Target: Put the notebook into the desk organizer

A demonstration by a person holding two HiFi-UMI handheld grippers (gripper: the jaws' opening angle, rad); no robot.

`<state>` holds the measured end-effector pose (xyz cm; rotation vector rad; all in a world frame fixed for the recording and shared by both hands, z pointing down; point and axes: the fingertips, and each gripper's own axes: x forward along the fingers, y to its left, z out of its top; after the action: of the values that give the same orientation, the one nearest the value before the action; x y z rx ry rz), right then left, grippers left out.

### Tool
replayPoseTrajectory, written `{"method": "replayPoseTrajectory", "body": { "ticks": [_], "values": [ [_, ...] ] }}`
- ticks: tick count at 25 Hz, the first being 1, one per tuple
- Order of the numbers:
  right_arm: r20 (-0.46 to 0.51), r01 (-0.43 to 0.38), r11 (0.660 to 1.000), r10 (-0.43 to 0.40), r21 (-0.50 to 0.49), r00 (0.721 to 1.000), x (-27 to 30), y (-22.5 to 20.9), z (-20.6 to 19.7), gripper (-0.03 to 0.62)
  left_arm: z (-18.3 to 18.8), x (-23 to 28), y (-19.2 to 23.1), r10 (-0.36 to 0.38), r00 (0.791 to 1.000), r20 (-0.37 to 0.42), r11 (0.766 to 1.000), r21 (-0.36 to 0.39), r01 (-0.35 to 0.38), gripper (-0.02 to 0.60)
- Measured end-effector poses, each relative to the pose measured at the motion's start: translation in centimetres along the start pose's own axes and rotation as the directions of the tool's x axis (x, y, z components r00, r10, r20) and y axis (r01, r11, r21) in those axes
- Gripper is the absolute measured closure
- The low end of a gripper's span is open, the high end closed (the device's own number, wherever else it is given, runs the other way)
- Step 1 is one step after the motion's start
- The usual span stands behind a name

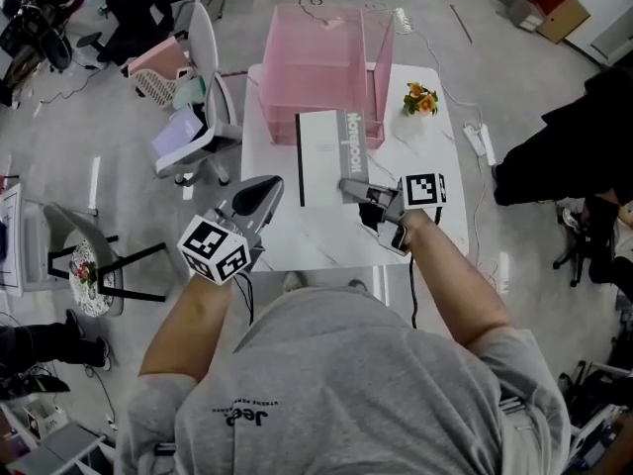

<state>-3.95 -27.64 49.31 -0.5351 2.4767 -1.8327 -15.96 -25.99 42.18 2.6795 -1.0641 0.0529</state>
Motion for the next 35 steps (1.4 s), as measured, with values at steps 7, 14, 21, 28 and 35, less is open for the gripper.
{"method": "replayPoseTrajectory", "body": {
  "ticks": [7, 14, 21, 28, 35],
  "values": [
    [0.032, 0.05, 0.997, -0.052, 0.066, 0.998, 3.4, -3.1, 0.0, 0.585, -1.5, 0.0, 3.8, -0.058, 0.998, -0.034, 0.998, -0.028, 0.057, 0.522],
    [0.041, 0.039, 0.993, -0.044, 0.114, 0.998, 5.2, -5.3, -0.7, 0.585, -3.0, 0.2, 5.2, -0.094, 0.994, -0.061, 0.994, -0.062, 0.091, 0.522],
    [0.048, 0.028, 0.994, -0.033, 0.104, 0.998, 6.6, -6.2, -0.3, 0.585, -4.4, -0.2, 5.8, -0.116, 0.99, -0.085, 0.991, -0.083, 0.109, 0.522],
    [0.085, 0.009, 0.989, -0.022, 0.145, 0.996, 7.5, -6.8, 1.5, 0.585, -4.8, -1.0, 6.5, -0.118, 0.989, -0.091, 0.989, -0.099, 0.109, 0.522],
    [0.109, 0.064, 0.991, -0.078, 0.12, 0.991, 8.3, -8.3, 6.1, 0.585, -5.2, -1.6, 7.8, -0.106, 0.99, -0.095, 0.989, -0.112, 0.095, 0.522]
  ]
}}
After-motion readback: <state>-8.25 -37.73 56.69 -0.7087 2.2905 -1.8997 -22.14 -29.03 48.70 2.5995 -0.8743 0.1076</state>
